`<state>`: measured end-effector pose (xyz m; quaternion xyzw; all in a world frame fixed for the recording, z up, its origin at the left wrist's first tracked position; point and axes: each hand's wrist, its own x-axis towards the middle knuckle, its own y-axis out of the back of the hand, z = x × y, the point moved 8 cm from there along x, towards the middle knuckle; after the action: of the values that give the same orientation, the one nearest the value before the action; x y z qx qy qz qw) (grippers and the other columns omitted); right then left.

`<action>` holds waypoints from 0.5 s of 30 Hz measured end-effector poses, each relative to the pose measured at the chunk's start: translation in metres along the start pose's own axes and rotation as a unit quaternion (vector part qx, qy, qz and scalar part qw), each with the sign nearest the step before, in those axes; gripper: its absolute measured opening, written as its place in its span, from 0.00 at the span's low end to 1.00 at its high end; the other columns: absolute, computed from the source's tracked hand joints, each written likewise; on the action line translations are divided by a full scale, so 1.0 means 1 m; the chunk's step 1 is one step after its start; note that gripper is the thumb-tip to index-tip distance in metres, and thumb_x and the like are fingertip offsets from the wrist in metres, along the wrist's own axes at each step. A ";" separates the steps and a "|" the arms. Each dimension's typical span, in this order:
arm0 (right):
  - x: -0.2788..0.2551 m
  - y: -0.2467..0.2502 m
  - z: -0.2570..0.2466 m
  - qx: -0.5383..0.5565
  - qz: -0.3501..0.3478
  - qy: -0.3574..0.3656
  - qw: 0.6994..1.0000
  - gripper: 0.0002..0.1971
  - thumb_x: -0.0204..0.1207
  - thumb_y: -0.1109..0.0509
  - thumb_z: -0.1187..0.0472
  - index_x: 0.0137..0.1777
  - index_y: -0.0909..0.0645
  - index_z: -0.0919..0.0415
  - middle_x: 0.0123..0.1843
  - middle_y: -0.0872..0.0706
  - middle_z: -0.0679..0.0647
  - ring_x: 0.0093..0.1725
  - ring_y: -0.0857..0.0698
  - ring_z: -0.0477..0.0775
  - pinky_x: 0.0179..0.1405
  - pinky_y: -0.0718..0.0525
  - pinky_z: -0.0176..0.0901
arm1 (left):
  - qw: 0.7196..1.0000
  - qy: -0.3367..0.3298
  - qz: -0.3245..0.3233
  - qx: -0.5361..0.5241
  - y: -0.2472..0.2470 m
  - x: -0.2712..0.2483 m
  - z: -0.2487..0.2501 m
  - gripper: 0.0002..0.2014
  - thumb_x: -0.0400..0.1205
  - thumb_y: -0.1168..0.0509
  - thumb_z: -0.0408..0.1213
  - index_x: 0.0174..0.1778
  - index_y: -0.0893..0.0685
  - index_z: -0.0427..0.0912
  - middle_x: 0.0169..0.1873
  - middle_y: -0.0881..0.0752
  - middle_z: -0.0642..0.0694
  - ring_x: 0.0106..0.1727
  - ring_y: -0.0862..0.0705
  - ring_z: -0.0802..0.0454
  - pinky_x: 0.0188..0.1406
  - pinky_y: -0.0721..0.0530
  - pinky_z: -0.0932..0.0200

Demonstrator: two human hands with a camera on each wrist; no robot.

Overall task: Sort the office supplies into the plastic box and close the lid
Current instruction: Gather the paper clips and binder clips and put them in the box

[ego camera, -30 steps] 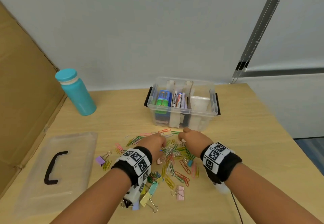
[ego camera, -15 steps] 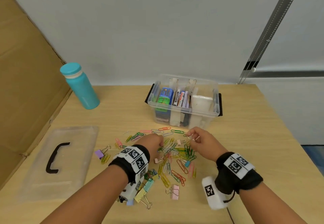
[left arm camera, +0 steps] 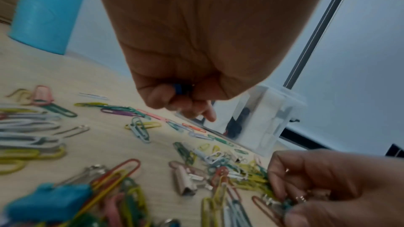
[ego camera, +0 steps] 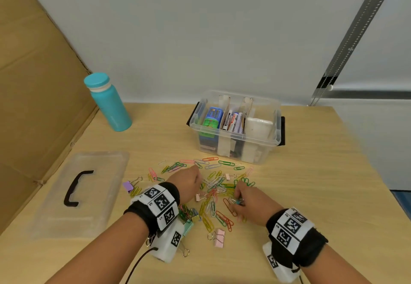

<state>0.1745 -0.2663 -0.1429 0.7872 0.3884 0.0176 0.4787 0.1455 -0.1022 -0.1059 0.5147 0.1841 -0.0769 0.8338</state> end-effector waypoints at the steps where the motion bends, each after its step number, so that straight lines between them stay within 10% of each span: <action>1: 0.001 -0.002 -0.001 -0.016 -0.002 -0.002 1.000 0.11 0.80 0.33 0.53 0.51 0.32 0.55 0.43 0.15 0.53 0.39 0.16 0.52 0.37 0.22 0.41 | 1.000 0.012 -0.007 0.017 -0.003 0.000 -0.003 0.09 0.87 0.52 0.38 0.50 0.29 0.38 0.42 0.23 0.42 0.42 0.26 0.46 0.42 0.29 0.55; 15: -0.004 0.009 0.005 -0.051 0.016 -0.039 0.998 0.11 0.81 0.35 0.52 0.51 0.33 0.57 0.40 0.24 0.49 0.40 0.24 0.50 0.27 0.34 0.32 | 0.983 0.027 -0.053 0.174 -0.016 0.002 0.008 0.14 0.83 0.39 0.38 0.63 0.24 0.39 0.63 0.22 0.39 0.63 0.21 0.40 0.61 0.23 0.51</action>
<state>0.1787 -0.2744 -0.1375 0.7679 0.3556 0.0139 0.5326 0.1440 -0.1162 -0.1170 0.6435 0.2173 -0.1382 0.7209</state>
